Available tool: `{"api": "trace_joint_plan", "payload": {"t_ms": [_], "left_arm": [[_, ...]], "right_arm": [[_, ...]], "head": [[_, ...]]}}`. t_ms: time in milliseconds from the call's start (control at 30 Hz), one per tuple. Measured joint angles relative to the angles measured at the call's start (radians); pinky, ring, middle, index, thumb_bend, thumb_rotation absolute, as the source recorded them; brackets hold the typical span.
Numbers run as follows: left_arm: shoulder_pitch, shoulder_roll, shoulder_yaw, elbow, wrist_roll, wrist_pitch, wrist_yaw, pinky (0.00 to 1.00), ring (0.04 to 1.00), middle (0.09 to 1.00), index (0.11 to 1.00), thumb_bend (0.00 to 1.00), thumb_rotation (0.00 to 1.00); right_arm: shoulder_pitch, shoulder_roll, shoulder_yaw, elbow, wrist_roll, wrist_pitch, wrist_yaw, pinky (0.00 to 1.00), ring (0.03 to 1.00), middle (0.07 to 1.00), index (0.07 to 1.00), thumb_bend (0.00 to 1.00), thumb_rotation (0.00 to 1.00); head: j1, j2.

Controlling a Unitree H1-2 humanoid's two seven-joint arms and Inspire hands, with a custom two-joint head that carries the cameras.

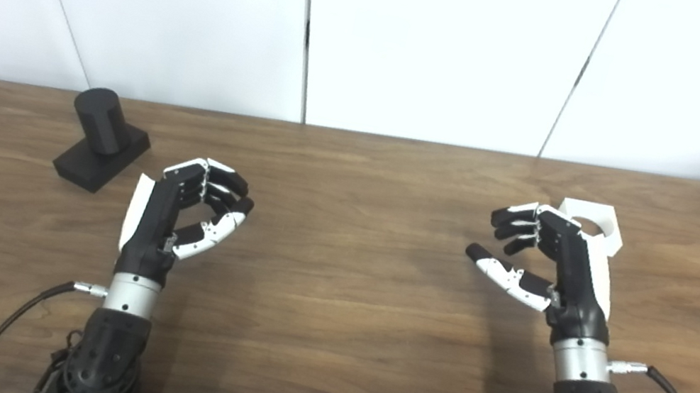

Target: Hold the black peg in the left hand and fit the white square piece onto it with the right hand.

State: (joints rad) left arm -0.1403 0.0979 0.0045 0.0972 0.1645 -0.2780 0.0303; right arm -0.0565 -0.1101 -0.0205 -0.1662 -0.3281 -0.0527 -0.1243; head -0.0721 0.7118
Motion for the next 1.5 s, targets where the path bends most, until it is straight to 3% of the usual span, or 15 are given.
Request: {"api": "trace_joint_plan", "payload": {"t_ms": [233,333,467,733,833,967,1100,1300,1500], "left_arm": [[0.000,0.000,-0.001,0.000,0.000,0.000,0.000,0.40,0.471,0.548,0.492,0.49,0.06],[0.000,-0.006,-0.002,0.000,0.000,0.002,0.000,0.40,0.477,0.551,0.492,0.49,0.06],[0.000,-0.024,-0.013,0.000,-0.001,0.019,0.000,0.40,0.475,0.551,0.491,0.49,0.06],[0.008,-0.080,-0.049,0.000,0.014,0.027,0.011,0.38,0.454,0.488,0.497,0.51,0.00],[0.008,-0.082,-0.049,0.000,0.035,0.027,0.017,0.38,0.454,0.486,0.497,0.51,0.00],[0.008,-0.081,-0.047,0.000,0.037,0.027,0.030,0.37,0.457,0.487,0.496,0.51,0.00],[0.009,-0.081,-0.048,0.001,0.033,0.027,0.030,0.36,0.447,0.483,0.500,0.51,0.00],[0.009,-0.075,-0.049,-0.001,0.041,0.027,0.030,0.42,0.506,0.498,0.489,0.51,0.00],[0.014,-0.027,-0.054,-0.106,0.094,0.120,0.000,0.41,0.521,0.505,0.489,0.51,0.00]], "right_arm": [[0.000,0.000,0.000,0.001,0.000,-0.016,0.000,0.42,0.531,0.598,0.493,0.50,0.13],[0.000,-0.001,-0.002,0.001,0.004,-0.029,0.000,0.41,0.525,0.594,0.492,0.50,0.13],[0.000,-0.011,-0.010,0.005,0.012,-0.037,0.000,0.41,0.512,0.583,0.491,0.50,0.13],[0.016,-0.049,-0.039,0.009,0.067,-0.039,0.017,0.45,0.547,0.604,0.491,0.50,0.13],[0.030,-0.048,-0.044,-0.018,0.088,-0.020,0.027,0.47,0.561,0.610,0.491,0.49,0.12],[0.033,-0.028,-0.048,-0.068,0.105,0.054,0.035,0.47,0.556,0.605,0.490,0.49,0.12],[0.032,-0.016,-0.044,-0.080,0.105,0.063,0.039,0.45,0.547,0.601,0.490,0.49,0.12],[0.032,-0.016,-0.046,-0.088,0.104,0.089,0.039,0.45,0.546,0.599,0.490,0.49,0.12],[0.033,-0.016,-0.046,-0.107,0.104,0.103,0.041,0.45,0.545,0.601,0.490,0.49,0.12]], "head": [[0.020,-0.003],[0.078,-0.012],[0.207,-0.032],[0.328,-0.074],[0.337,-0.078],[0.339,-0.080],[0.336,-0.080],[0.334,-0.081],[0.337,-0.081]]}}
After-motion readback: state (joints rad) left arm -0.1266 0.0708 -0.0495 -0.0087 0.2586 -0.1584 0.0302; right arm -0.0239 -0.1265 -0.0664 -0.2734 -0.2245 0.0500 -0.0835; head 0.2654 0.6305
